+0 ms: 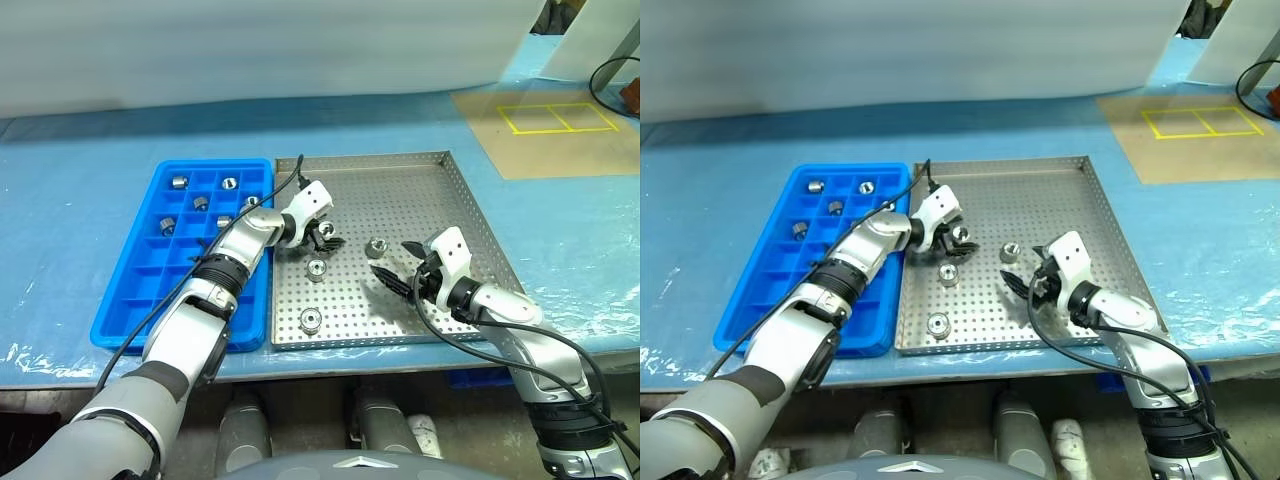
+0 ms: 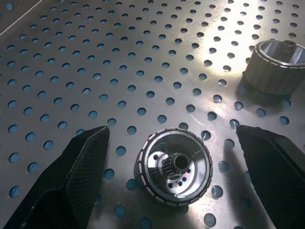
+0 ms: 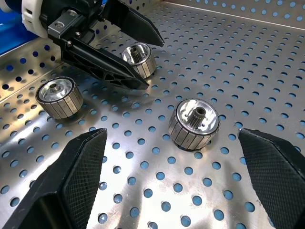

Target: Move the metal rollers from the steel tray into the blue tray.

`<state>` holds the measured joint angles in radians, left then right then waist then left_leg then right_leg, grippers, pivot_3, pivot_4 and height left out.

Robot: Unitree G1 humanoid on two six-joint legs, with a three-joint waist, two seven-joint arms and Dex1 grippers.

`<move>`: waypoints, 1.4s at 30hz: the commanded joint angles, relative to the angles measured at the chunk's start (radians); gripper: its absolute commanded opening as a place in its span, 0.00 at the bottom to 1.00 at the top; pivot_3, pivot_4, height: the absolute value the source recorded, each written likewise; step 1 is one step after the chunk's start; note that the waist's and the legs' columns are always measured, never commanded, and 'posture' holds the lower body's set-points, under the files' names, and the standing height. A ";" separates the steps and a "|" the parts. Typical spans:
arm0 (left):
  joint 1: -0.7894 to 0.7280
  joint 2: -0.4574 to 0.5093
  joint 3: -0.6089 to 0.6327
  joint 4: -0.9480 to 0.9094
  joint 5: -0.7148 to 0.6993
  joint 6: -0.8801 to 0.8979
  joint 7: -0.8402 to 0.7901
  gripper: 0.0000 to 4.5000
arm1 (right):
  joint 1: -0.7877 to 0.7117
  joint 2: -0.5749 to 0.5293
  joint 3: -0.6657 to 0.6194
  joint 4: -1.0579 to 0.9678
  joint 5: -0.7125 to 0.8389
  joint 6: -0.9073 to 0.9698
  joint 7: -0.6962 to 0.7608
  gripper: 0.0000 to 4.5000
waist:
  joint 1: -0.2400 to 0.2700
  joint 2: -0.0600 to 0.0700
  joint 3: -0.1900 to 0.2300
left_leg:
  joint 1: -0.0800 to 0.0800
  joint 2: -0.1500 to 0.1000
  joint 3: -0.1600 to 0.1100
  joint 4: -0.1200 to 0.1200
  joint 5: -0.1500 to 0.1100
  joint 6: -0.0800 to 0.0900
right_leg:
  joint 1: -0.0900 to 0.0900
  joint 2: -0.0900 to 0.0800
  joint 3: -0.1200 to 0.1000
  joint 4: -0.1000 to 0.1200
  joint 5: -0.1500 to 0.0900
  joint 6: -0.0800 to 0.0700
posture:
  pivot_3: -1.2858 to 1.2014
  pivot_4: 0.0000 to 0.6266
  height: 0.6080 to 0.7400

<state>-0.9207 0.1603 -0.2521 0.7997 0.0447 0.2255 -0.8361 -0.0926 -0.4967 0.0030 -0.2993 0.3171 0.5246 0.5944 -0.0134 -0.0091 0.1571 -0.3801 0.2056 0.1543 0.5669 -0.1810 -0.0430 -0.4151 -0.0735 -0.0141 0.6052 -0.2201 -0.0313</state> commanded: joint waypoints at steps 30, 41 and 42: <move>0.063 0.020 0.047 -0.280 -0.034 0.218 0.049 0.38 | -0.050 -0.012 0.019 -0.005 -0.010 -0.023 0.055 1.00 | 0.000 0.000 0.000 | -0.001 0.000 0.000 -0.001 0.000 0.000 | -0.001 0.000 0.000 -0.002 0.000 0.000 | 0.40 0.24 1.00; 0.294 0.070 0.127 -0.881 -0.101 0.621 0.200 0.38 | -0.216 0.018 0.067 0.137 -0.017 -0.077 0.143 1.00 | 0.007 0.001 0.001 | -0.003 0.001 0.000 -0.002 0.000 0.000 | -0.002 0.000 -0.002 -0.002 0.000 0.000 | 0.47 0.24 1.00; 0.320 0.070 0.136 -0.932 -0.101 0.650 0.226 0.38 | -0.236 0.027 0.065 0.152 -0.008 -0.087 0.154 1.00 | 0.011 0.001 0.002 | -0.004 0.001 0.000 -0.002 0.000 0.000 | -0.003 0.000 -0.003 -0.002 0.000 -0.001 | 0.48 0.24 1.00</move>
<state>-0.6103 0.2277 -0.1460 -0.0205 -0.0404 0.8339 -0.6431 -0.3016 -0.4801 0.0703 -0.1459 0.2959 0.4730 0.7288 -0.0028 -0.0078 0.1588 -0.3839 0.2068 0.1539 0.5646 -0.1812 -0.0427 -0.4179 -0.0738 -0.0175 0.6027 -0.2205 -0.0320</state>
